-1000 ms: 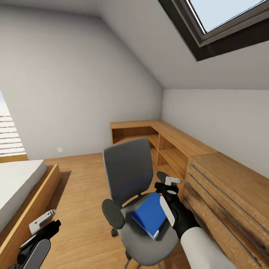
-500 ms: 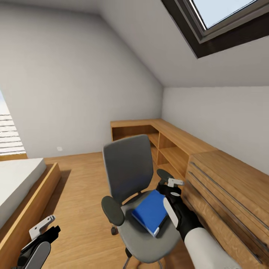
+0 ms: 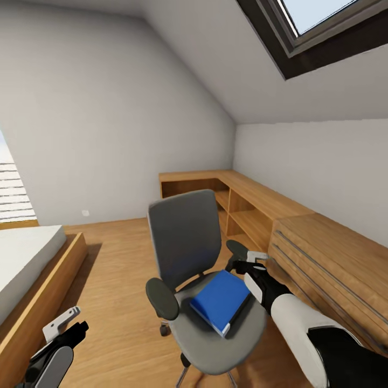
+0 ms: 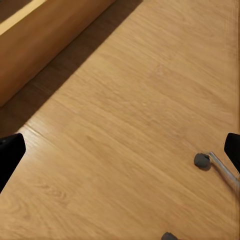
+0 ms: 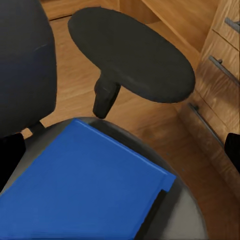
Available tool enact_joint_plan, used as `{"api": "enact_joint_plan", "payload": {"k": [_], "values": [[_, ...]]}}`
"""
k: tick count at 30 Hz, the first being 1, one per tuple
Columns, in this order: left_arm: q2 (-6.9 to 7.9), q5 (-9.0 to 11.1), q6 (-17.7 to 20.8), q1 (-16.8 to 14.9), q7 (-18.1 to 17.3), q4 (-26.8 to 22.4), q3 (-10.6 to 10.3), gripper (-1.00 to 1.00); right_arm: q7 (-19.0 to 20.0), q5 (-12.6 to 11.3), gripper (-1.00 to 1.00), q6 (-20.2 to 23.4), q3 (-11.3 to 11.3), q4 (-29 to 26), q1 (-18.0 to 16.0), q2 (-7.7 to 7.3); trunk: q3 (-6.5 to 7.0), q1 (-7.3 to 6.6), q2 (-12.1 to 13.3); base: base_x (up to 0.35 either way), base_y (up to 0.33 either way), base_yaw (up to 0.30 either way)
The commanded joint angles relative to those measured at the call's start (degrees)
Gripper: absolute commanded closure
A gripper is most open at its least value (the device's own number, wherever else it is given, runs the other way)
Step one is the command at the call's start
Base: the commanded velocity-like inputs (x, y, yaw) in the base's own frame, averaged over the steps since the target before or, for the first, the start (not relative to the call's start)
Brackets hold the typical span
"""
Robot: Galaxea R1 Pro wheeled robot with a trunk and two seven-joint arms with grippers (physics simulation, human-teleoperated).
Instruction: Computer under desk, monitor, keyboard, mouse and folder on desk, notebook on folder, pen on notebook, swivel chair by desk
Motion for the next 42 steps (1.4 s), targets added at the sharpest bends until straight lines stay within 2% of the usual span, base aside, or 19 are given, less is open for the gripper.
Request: {"api": "enact_joint_plan", "payload": {"k": [1, 2, 3, 4, 8, 16, 20, 24, 42], "values": [[0.0, 0.3, 0.2, 0.0, 0.4, -0.9, -0.1, -1.0, 0.8, -0.7, -1.0, 0.1, 0.3, 0.6, -0.2, -0.11, -0.25, 0.22, -0.4, 0.0, 0.0, 0.0], [-0.03, 0.3, 0.2, 0.0, 0.4, -1.6, -0.2, -1.0, 1.8, -0.9, -1.0, -0.1, 0.2, 1.3, -0.4, 0.0, -0.43, 0.44, -0.9, 0.0, 0.0, 0.0], [-0.08, 0.3, 0.3, 0.0, 0.4, -2.5, -0.2, -1.0, 3.2, -0.9, -1.0, -0.6, 0.3, 3.2, -0.5, 1.53, -0.61, 0.66, -1.3, 0.0, 0.0, 0.0], [-0.09, 0.3, 0.3, 0.0, 0.4, -2.8, -0.2, -1.0, 3.5, -1.0, -1.0, -0.7, 0.3, 3.8, -0.5, 2.25, -0.79, 0.88, -1.7, 0.0, 0.0, 0.0], [-0.28, 0.3, 0.3, 0.0, 0.4, -3.3, -0.3, -1.0, 3.9, -1.3, -1.0, -0.8, 0.2, 4.6, -0.5, 3.4, -1.5, 1.76, -3.3, 0.0, 0.0, 0.0], [-0.45, 0.4, 0.3, 0.0, 0.6, -3.5, -0.5, -1.0, 3.6, -2.1, -1.0, -0.8, -0.2, 3.2, -0.5, 3.51, -2.94, 3.52, -6.5, 0.0, 0.0, 0.0], [-0.45, 0.3, 0.3, 0.0, 0.6, -3.4, -2.2, -1.0, 3.6, -2.2, -1.0, -0.8, -0.2, 3.2, -0.5, 3.71, -3.75, 4.4, -8.1, 0.0, 0.0, 0.07], [-0.46, 0.3, 0.3, 0.0, 0.6, -3.4, -2.8, -1.0, 3.5, -2.2, -1.0, -0.8, -0.2, 3.1, -0.5, 3.6, -4.5, 5.27, -9.7, 0.0, 0.0, 0.11], [-0.46, 0.4, 0.3, 0.0, 0.6, -3.4, -3.0, -1.0, 3.8, -2.2, -1.0, -0.9, 0.0, 2.8, -0.5, 3.59, -7.85, 9.23, -16.9, 0.0, 0.0, 0.008]]}}
